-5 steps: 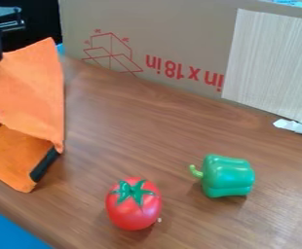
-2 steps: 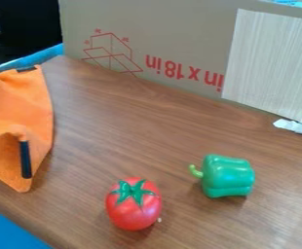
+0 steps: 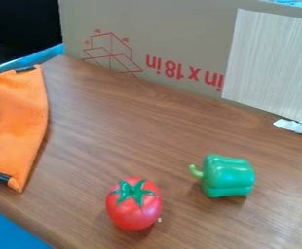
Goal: Fold the cloth from top right side to bottom left side
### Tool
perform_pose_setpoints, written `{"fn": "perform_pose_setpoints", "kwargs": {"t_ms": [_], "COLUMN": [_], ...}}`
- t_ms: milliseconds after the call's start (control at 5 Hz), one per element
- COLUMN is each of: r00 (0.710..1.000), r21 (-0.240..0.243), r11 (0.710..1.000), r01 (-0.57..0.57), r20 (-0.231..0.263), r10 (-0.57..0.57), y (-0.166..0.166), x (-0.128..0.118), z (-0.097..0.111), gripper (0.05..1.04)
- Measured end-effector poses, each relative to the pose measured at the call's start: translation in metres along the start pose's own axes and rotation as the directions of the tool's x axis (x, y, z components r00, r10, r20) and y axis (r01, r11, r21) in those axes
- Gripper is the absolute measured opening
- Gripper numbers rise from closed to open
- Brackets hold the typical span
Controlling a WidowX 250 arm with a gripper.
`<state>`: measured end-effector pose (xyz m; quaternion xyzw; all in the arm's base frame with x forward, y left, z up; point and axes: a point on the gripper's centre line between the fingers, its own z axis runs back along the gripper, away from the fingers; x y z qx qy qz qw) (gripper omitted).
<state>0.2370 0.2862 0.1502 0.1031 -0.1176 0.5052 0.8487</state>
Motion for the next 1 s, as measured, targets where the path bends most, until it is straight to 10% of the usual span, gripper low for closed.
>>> {"fn": "perform_pose_setpoints", "kwargs": {"t_ms": [400,1000], "r00": [1.0,0.999], "r21": [0.012,-0.018], "r11": [1.0,0.999], "r01": [-0.006,0.041], "r20": [-0.007,-0.013], "r10": [0.007,-0.041], "y": [0.013,0.0104], "x": [0.0092,0.0086], "z": [-0.0017,-0.0019], "gripper": [0.22,0.996]}}
